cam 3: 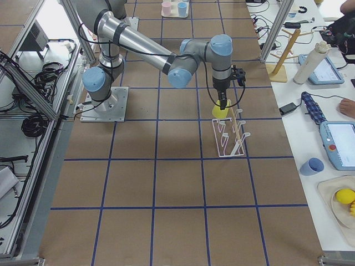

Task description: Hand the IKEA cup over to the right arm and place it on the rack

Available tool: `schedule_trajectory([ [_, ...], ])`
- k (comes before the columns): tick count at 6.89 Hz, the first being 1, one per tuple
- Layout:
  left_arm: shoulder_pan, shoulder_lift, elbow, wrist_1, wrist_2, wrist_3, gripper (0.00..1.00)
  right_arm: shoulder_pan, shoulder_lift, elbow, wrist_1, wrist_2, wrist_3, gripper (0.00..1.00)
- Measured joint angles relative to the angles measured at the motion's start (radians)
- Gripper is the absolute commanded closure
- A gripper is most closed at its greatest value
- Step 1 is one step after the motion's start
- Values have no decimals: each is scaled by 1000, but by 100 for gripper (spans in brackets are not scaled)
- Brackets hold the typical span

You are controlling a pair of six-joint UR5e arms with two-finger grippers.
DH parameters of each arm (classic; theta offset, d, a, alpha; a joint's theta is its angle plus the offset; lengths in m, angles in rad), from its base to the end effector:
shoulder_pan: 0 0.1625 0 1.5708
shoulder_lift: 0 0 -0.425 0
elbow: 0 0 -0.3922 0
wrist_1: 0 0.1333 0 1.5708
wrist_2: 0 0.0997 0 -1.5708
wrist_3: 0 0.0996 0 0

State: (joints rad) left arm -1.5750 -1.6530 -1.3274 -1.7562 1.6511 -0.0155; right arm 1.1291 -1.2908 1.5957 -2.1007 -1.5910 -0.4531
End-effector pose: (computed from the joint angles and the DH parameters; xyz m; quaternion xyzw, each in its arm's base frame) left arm -0.1275 -0.5187 0.5473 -0.0052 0.9991 0.0117 0.0403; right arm -0.1425 -0.6085 0.3784 0.0045 -0.9936 0.0969 0.0576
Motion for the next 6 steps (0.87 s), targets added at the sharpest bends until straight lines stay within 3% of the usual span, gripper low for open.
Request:
schedule_trajectory([
  [2,0,3,2,22,0,1,0,3,-5,-8,23,-1,5,0],
  [4,0,6,5,25,-1,0,0,26,-66,-17,191,30,57,0],
  [6,0,7,3,26,-1,-2,0,106,-133,-19,362,56,224,0],
])
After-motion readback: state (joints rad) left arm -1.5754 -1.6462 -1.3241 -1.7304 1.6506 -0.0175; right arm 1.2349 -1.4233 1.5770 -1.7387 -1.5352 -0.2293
